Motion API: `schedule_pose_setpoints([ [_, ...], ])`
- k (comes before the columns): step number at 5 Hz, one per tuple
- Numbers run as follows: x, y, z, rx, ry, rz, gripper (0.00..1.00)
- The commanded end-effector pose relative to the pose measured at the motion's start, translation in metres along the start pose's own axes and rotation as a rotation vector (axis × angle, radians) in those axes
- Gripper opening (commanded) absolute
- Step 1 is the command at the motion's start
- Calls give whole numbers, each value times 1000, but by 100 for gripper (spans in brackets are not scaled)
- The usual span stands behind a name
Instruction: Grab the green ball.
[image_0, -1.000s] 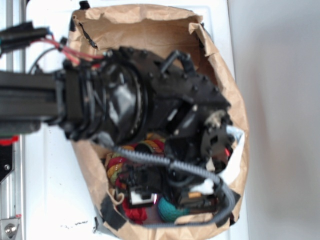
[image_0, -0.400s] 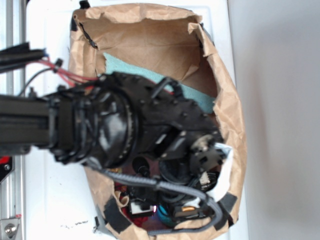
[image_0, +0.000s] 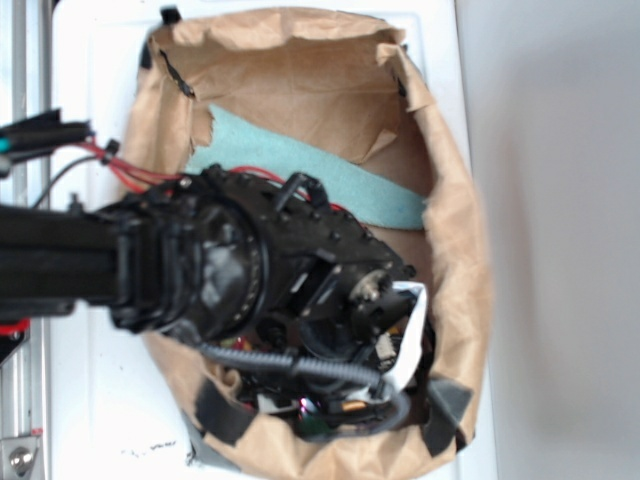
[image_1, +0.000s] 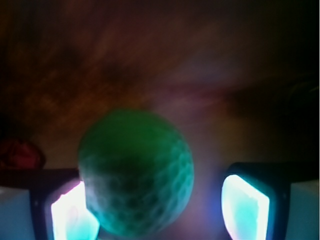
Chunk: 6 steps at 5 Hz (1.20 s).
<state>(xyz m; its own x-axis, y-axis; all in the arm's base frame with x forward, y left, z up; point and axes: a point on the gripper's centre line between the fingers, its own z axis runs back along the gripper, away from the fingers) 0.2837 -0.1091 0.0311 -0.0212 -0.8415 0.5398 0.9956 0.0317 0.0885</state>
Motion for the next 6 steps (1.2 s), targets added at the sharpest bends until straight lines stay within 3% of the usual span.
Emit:
schedule_pose_setpoints([
  [1,19,-30,-23,-191,-14,-81,100],
  [2,21,-36,-19,-197,-9,-117,0],
  [6,19,-35,-10,-190,7,-91,0],
])
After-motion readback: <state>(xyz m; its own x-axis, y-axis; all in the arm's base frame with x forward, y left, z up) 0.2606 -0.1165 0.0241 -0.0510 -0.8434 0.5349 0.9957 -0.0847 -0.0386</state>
